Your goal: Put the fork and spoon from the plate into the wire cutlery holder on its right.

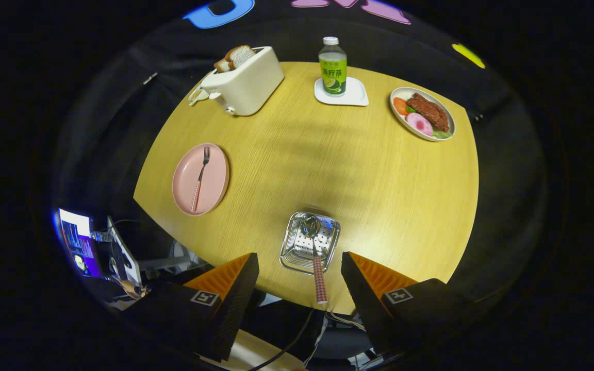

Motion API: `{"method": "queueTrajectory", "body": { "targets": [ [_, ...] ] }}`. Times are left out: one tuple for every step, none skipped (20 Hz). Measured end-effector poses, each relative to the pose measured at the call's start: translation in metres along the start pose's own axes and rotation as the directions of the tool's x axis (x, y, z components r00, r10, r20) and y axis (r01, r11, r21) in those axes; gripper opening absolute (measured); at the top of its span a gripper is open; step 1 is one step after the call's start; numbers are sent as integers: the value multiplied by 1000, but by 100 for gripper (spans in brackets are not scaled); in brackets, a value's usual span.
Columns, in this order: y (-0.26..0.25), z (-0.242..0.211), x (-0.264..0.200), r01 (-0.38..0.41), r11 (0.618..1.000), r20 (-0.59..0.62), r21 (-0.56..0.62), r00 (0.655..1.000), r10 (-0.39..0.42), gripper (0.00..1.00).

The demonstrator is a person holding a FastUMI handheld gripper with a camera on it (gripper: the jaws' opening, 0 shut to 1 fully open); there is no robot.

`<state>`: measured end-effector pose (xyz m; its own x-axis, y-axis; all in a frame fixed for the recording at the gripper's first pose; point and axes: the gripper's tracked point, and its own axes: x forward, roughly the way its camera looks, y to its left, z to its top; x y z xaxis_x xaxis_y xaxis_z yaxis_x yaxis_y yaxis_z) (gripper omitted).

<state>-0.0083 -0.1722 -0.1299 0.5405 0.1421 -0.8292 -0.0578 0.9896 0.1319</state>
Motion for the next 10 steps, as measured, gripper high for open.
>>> {"method": "queueTrajectory", "body": {
  "targets": [
    [4,0,-5,-4,999,40,37,999,3,100],
    [7,1,-9,-3,998,76,67,997,-2,100],
    [8,1,-14,1,996,116,90,993,-11,100],
    [10,4,-18,4,994,158,107,987,-21,100],
    [14,7,-24,10,993,209,121,977,-36,100],
    [17,11,-27,19,991,263,129,963,-53,100],
    [21,13,-30,30,991,318,128,946,-69,100],
    [27,14,-34,41,992,371,123,925,-85,99],
    [33,14,-36,46,992,405,121,910,-92,100],
    [42,13,-38,47,991,434,123,896,-97,100]
  ]
}}
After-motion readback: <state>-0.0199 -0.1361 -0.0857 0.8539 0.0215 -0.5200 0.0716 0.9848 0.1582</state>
